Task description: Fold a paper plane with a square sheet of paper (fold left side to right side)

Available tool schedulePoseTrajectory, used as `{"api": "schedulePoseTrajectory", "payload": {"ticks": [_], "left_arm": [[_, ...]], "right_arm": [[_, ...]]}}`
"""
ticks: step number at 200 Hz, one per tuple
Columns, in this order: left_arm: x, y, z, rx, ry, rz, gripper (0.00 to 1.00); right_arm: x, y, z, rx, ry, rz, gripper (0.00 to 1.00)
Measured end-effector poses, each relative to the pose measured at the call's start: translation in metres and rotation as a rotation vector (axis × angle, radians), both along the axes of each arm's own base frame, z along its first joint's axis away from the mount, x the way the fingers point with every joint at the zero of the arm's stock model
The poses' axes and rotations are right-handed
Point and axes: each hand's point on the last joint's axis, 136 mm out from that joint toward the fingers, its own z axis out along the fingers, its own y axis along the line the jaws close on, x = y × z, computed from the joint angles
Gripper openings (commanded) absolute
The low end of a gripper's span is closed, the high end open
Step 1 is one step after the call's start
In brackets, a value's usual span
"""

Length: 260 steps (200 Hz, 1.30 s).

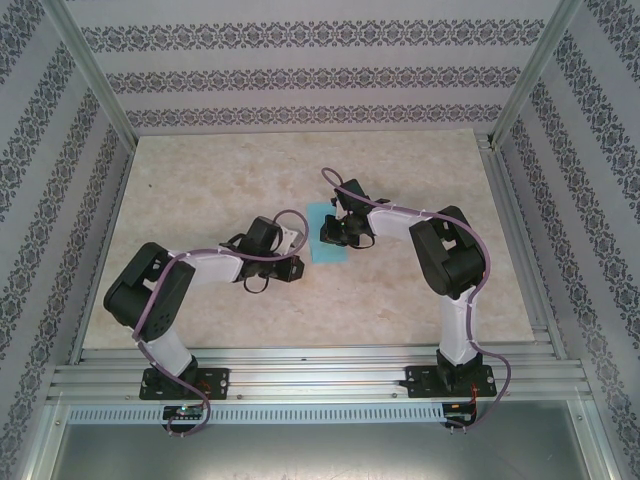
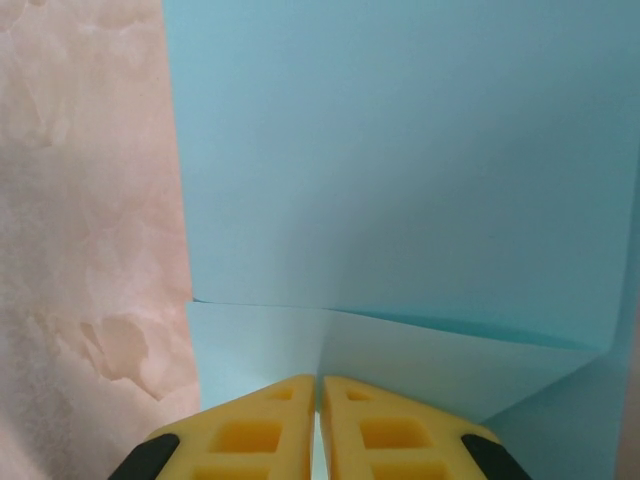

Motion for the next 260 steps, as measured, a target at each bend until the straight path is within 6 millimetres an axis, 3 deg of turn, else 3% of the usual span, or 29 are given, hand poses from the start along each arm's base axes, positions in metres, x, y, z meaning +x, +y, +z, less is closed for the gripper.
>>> {"api": "schedulePoseTrajectory", "payload": {"ticks": [28, 47, 71, 97, 140, 211, 260], "left_arm": [[0.016, -0.023, 0.034, -0.129, -0.013, -0.014, 0.11], [0.021, -0.034, 0.046, -0.193, -0.017, -0.025, 0.11], [0.020, -0.037, 0.047, -0.221, 0.011, -0.024, 0.13], [0.019, -0.042, 0.048, -0.252, 0.033, -0.024, 0.14], [0.013, -0.057, 0.032, -0.258, 0.095, -0.048, 0.16], [0.026, -0.068, 0.040, -0.226, 0.053, -0.049, 0.21], [0.036, -0.074, 0.053, -0.216, 0.032, -0.087, 0.21]], "right_arm": [[0.001, 0.001, 0.001, 0.007, -0.003, -0.003, 0.15], [0.003, 0.000, 0.003, 0.024, -0.003, -0.011, 0.17], [0.005, -0.008, 0.008, 0.032, -0.005, -0.036, 0.18], [0.013, -0.021, 0.028, 0.051, -0.037, -0.072, 0.18], [0.020, -0.036, 0.056, 0.080, -0.094, -0.108, 0.18], [0.001, -0.088, 0.062, 0.031, -0.097, -0.180, 0.19], [-0.017, -0.099, 0.051, 0.007, -0.065, -0.190, 0.19]]}}
